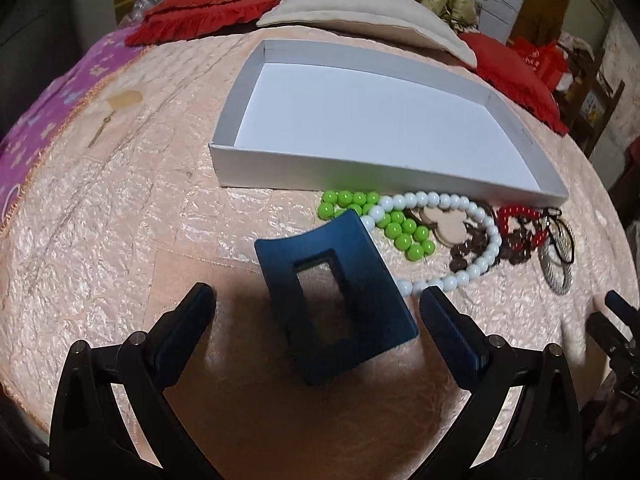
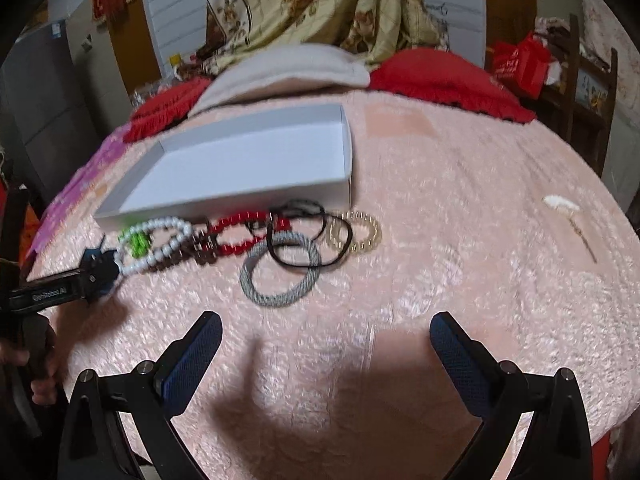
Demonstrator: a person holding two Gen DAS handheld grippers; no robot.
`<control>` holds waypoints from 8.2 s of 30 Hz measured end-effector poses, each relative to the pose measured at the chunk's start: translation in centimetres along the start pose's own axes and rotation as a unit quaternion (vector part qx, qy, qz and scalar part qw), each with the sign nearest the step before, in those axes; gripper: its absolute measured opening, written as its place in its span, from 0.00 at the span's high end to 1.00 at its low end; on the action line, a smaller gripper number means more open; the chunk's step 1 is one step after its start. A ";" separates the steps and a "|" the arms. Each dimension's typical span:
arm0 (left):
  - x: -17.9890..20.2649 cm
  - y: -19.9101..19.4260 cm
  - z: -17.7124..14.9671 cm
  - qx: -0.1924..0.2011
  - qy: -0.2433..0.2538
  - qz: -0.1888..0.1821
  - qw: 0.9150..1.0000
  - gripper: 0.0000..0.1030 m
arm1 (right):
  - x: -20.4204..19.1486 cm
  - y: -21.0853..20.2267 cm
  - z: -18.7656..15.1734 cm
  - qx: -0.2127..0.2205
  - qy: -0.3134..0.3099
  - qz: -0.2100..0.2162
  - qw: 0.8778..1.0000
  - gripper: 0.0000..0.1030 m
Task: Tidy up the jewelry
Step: 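Move the left gripper toward the dark blue hair claw clip, then grasp the blue claw clip with the left gripper while the right gripper grasps the black hair tie, then carry the claw clip and black hair tie over the white tray with both grippers, then lower the clip and hair tie into the tray and open both grippers, then withdraw both open grippers from the tray toward the remaining jewelry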
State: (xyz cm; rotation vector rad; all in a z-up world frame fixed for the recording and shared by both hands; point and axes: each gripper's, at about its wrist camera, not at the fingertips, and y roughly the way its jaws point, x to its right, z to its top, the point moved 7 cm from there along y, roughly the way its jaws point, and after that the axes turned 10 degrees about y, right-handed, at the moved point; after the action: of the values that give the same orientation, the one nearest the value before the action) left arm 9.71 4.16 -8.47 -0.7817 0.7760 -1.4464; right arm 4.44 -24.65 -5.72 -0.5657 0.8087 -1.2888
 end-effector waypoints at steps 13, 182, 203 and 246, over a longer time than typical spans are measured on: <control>-1.9 -0.7 0.2 0.025 -0.037 -0.004 0.999 0.10 | -1.0 2.9 -2.4 -0.056 -0.046 -0.030 0.997 0.00; -4.2 5.2 10.8 0.032 -0.007 0.037 0.999 0.56 | -1.4 10.9 13.6 -0.006 0.090 0.065 0.994 0.98; -4.9 3.7 11.8 0.062 -0.035 0.012 0.997 0.37 | -2.5 9.7 14.2 0.020 0.075 0.064 0.995 0.63; 1.2 0.9 2.8 0.049 0.077 -0.049 0.995 0.92 | 3.1 0.7 5.1 0.045 0.082 0.016 0.995 0.60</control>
State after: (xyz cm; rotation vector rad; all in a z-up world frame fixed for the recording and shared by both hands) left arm 12.52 2.91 -7.68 -0.6459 0.7855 -1.6343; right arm 9.15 -27.85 -3.82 -0.3775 0.8879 -1.3483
